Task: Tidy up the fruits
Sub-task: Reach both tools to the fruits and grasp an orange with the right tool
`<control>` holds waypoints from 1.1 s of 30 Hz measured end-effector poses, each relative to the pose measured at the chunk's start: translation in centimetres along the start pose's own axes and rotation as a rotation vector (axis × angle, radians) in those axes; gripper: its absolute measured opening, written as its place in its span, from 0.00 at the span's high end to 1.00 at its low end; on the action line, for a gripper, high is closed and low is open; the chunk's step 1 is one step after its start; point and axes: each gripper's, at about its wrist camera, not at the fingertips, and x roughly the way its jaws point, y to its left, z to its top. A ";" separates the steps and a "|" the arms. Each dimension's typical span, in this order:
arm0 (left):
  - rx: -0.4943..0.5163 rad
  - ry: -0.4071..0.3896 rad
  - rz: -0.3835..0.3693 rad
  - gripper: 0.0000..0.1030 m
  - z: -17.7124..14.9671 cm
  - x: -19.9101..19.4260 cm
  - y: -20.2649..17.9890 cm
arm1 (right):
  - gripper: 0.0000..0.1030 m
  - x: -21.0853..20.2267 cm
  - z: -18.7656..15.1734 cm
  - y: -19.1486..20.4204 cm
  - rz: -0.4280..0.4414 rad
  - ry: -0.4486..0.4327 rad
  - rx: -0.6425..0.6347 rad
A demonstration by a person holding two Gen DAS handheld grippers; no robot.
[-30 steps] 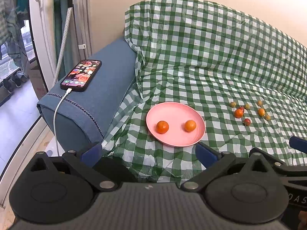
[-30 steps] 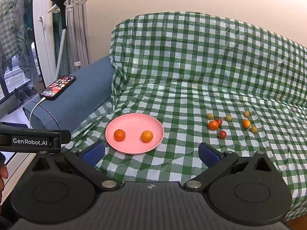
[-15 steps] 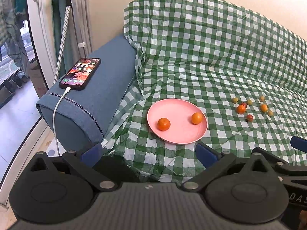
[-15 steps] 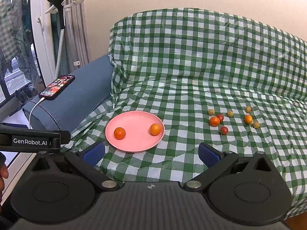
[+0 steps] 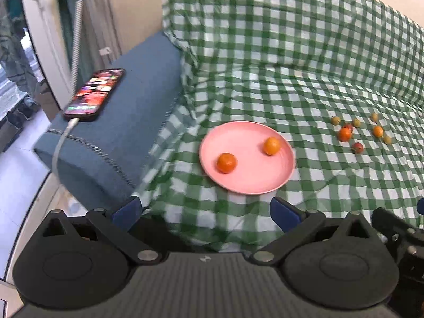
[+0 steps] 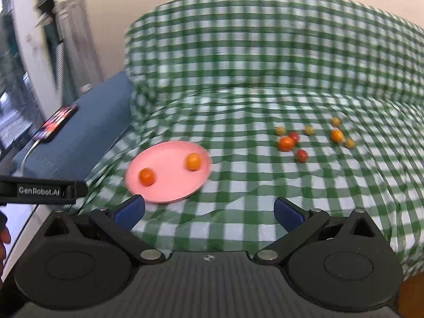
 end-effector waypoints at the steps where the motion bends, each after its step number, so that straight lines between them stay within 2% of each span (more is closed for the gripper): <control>1: 0.001 0.011 -0.009 0.00 0.4 0.4 -0.6 | 0.01 0.2 0.0 -0.8 -0.018 -0.008 0.025; 6: -0.008 0.086 -0.077 0.00 3.4 3.2 -4.2 | 0.01 2.0 0.2 -5.9 -0.100 -0.024 0.145; 12: 0.051 0.116 -0.100 0.00 7.1 6.9 -10.8 | 0.01 4.6 1.4 -12.3 -0.212 -0.067 0.213; 16: 0.088 0.169 -0.136 0.00 9.6 10.8 -15.7 | 0.01 7.4 2.3 -16.7 -0.318 -0.103 0.263; 21: 0.122 0.245 -0.185 0.00 12.0 16.9 -22.0 | 0.01 11.7 3.8 -21.9 -0.385 -0.088 0.268; 25: 0.165 0.290 -0.211 0.00 13.3 22.0 -26.8 | 0.01 16.2 5.2 -25.6 -0.401 -0.078 0.229; 28: 0.202 0.328 -0.201 0.00 13.9 26.0 -29.7 | 0.01 19.9 6.4 -28.3 -0.355 -0.070 0.226; 31: 0.212 0.405 -0.256 0.00 14.5 29.7 -31.7 | 0.01 23.7 7.2 -30.6 -0.315 -0.075 0.226; 33: 0.235 0.425 -0.257 0.00 14.8 31.6 -33.1 | 0.01 26.5 7.9 -31.7 -0.289 -0.047 0.224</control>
